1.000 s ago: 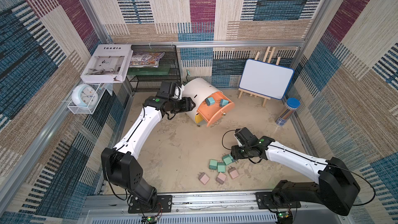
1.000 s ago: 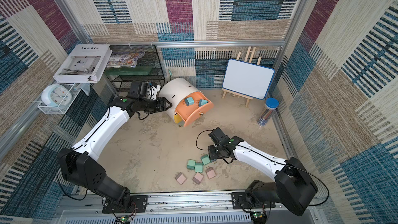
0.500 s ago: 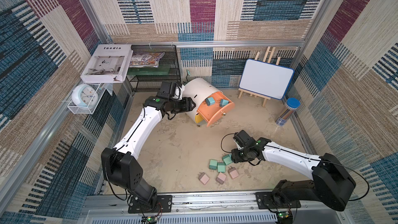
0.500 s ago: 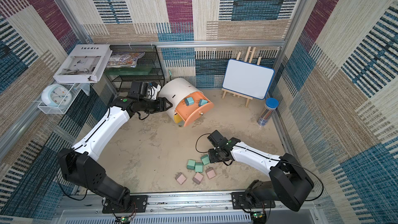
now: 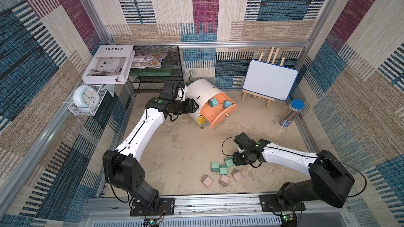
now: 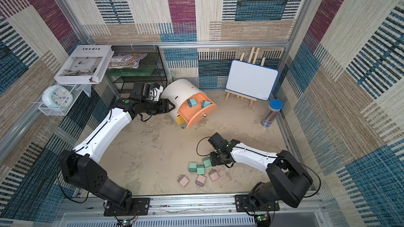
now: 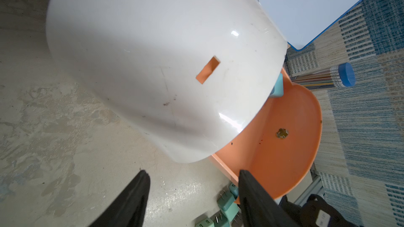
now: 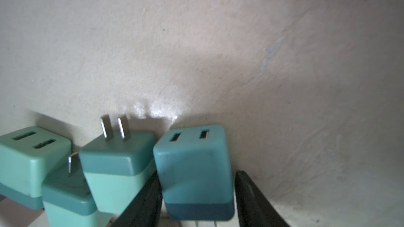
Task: Place the plugs into the drawer by color
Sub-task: Pick up the plug from the center of the board, then place the plug in the drawer.
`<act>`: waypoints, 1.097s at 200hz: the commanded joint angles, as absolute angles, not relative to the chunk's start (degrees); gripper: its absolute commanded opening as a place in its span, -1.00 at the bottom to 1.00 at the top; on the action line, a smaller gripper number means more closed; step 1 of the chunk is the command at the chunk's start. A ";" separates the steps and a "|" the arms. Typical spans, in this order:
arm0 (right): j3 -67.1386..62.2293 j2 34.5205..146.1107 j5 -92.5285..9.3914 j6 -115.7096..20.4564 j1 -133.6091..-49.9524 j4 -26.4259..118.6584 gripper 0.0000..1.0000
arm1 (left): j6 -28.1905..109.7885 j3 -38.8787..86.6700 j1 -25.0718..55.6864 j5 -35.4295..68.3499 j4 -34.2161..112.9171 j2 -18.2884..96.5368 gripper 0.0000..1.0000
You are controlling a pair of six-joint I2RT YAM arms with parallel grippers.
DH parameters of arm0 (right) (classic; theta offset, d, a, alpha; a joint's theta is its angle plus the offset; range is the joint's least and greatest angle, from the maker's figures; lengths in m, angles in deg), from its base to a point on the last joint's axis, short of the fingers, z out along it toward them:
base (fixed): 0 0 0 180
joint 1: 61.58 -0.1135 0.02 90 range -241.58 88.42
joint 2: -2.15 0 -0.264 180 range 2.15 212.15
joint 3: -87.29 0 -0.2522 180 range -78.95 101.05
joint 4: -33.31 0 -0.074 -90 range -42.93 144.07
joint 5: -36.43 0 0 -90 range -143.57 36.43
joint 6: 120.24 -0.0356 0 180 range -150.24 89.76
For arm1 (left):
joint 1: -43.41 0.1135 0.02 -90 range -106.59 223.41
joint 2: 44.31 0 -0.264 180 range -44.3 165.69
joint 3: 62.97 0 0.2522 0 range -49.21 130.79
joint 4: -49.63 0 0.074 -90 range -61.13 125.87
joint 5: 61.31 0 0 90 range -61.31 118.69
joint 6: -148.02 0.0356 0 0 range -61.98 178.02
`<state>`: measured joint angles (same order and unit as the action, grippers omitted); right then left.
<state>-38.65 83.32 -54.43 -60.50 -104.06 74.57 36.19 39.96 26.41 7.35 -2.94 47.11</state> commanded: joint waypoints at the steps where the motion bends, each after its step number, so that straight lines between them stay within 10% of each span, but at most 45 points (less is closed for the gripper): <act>1: -37.71 83.55 -55.23 -59.75 -104.07 74.34 -0.05 | 36.67 39.79 26.36 7.25 -2.08 46.90 0.37; 93: -16.53 75.54 -65.60 -51.22 -100.97 90.13 -0.27 | 38.72 44.27 26.60 11.40 -4.68 48.45 0.38; 219: 30.04 101.32 -61.52 -35.18 -104.11 93.09 -0.29 | 40.08 43.95 27.42 12.34 -5.78 49.68 0.38</act>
